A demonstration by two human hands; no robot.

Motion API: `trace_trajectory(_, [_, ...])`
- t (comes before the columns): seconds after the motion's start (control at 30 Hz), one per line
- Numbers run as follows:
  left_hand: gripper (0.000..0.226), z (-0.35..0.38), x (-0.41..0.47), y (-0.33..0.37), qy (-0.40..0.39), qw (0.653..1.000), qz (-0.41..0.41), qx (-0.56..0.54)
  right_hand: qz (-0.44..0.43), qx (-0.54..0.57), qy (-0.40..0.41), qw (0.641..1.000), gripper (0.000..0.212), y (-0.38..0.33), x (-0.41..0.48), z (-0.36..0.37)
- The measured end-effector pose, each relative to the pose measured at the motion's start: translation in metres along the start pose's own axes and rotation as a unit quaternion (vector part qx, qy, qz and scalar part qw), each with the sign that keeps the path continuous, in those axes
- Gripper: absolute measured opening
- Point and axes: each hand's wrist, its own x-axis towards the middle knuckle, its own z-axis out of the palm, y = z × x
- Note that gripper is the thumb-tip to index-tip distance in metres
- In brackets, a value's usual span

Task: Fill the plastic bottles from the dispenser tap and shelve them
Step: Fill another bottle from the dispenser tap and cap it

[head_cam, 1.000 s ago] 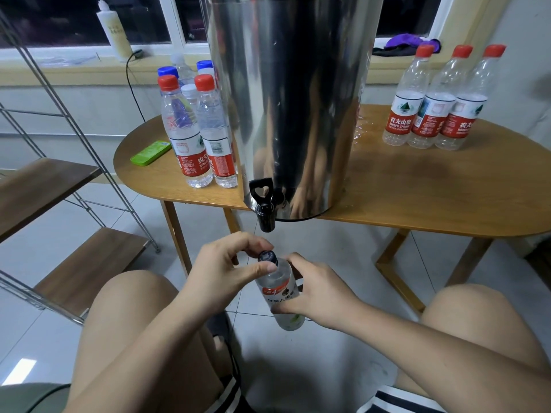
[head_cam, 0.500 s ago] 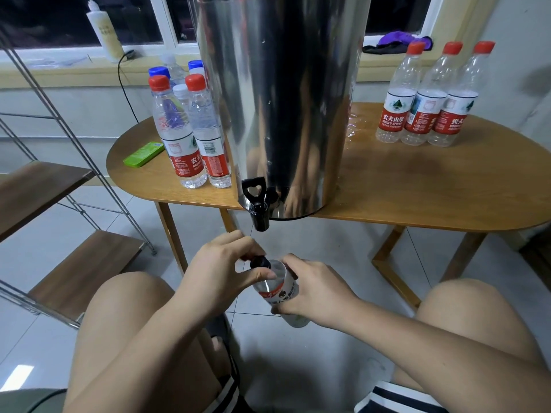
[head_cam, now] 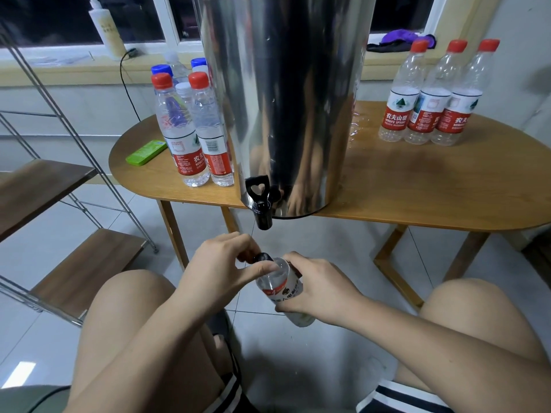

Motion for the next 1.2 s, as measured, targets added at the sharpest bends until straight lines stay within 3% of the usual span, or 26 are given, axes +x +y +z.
trace_trajectory(0.1, [0.024,0.0,0.0,-0.006,-0.048,0.998,0.03,-0.03,-0.006,-0.01,0.002,1.0,0.066,0.003,0.001,-0.001])
trace_trajectory(0.23, [0.046,0.002,-0.003,-0.003,-0.09,0.992,0.055,-0.075,-0.004,-0.026,0.002,1.0,0.068,0.005,0.001,-0.004])
trace_trajectory(0.43, [0.058,0.003,-0.001,0.0,0.007,0.999,0.0,0.05,-0.007,-0.02,0.001,1.0,0.067,0.003,0.001,-0.002])
trace_trajectory(0.7, [0.02,0.009,-0.002,0.005,-0.038,0.998,0.042,0.041,-0.009,-0.046,0.014,0.999,0.069,0.006,0.002,-0.004])
trace_trajectory(0.93, [0.031,0.0,-0.004,0.004,-0.031,0.998,0.04,-0.044,-0.004,-0.023,0.015,1.0,0.074,0.005,0.002,-0.007])
trace_trajectory(1.1, [0.057,0.002,-0.002,0.006,0.012,0.998,-0.004,0.064,-0.023,-0.046,0.002,0.999,0.07,0.003,0.002,-0.003])
trace_trajectory(1.2, [0.058,0.004,-0.001,0.009,0.01,0.995,-0.021,0.098,-0.027,-0.056,-0.003,0.998,0.069,0.004,0.001,-0.002])
